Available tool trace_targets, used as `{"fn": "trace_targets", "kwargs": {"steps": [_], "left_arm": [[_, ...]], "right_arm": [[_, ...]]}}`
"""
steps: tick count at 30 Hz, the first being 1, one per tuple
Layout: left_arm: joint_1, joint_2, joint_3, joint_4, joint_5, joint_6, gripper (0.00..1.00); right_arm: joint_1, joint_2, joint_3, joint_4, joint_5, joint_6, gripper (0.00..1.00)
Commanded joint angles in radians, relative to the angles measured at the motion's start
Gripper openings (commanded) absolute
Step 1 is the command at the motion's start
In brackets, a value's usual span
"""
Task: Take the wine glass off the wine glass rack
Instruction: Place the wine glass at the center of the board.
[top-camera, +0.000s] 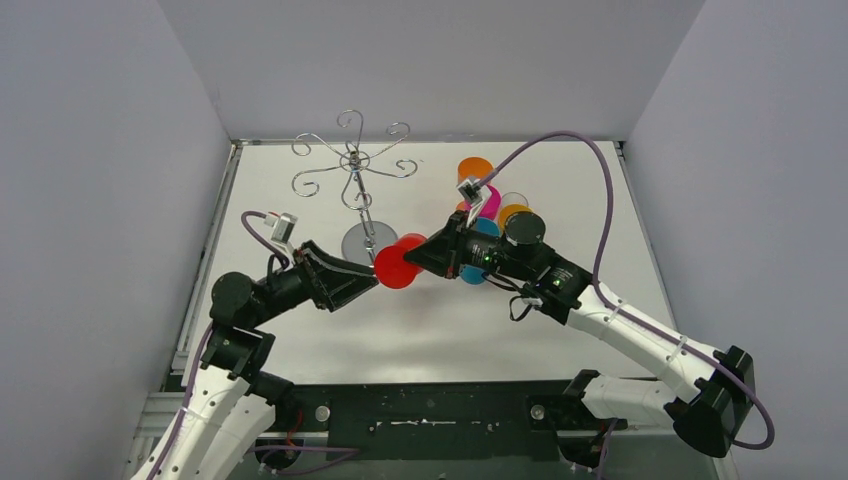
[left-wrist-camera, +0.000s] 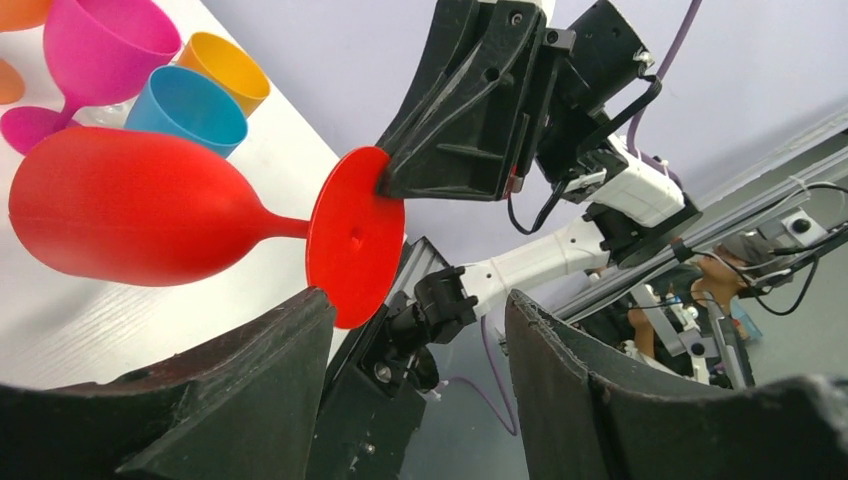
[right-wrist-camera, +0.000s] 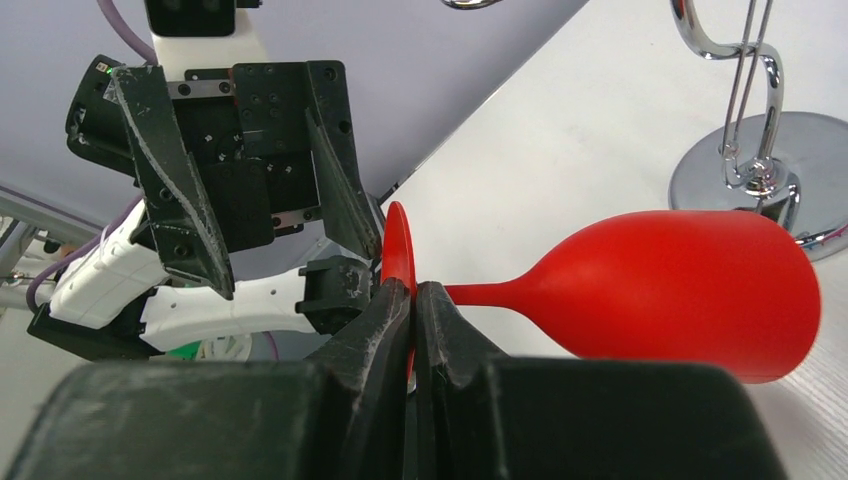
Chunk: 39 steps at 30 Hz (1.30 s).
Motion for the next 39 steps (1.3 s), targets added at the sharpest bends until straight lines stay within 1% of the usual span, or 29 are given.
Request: {"fn": "trace_targets", "kwargs": {"steps": [1,7,9,10,14,17,19,22,26,30,34,39], "left_arm": [[-0.003,-0.001,0.017,-0.052,-0.001,0.054,0.62],[-0.004,0.015,0.002,-0.064,0.02,0.061,0.62],[-0.007,0.013,-0.008,-0.039,0.019,0.047,0.61],[-0.007,0.014,-0.013,-0.022,0.019,0.037,0.58],[-0.013,0.03,-0.044,0.129,0.044,-0.046,0.46],[-0.019,0.048,-0.034,0.118,0.074,-0.027,0.36],[-0.022,0.047,-0.033,0.121,0.084,-0.024,0.33],[-0.027,0.038,-0.045,0.162,0.082,-0.043,0.27],[-0.029,0.046,-0.083,0.248,0.069,-0.095,0.27],[-0.04,0.063,-0.092,0.302,0.042,-0.122,0.27],[-0.051,0.084,-0.085,0.31,0.025,-0.11,0.27],[-0.065,0.091,-0.042,0.24,-0.046,-0.032,0.25]], "right_arm": [[-0.01,-0.027,-0.016,0.11,-0.032,0.008,0.0],[-0.011,-0.04,-0.048,0.179,-0.053,0.047,0.0],[-0.012,-0.037,-0.051,0.187,-0.054,0.051,0.0],[-0.012,-0.035,-0.052,0.191,-0.056,0.054,0.0],[-0.016,-0.021,-0.072,0.255,-0.083,0.079,0.0],[-0.045,-0.014,-0.119,0.408,-0.135,0.171,0.0],[-0.067,-0.003,-0.14,0.477,-0.16,0.224,0.0],[-0.071,0.014,-0.124,0.463,-0.17,0.221,0.0],[-0.071,0.021,-0.117,0.451,-0.166,0.21,0.0],[-0.068,0.053,-0.092,0.439,-0.199,0.212,0.0],[-0.061,0.081,-0.064,0.438,-0.229,0.208,0.0],[-0.057,0.092,-0.049,0.418,-0.244,0.205,0.0]]}}
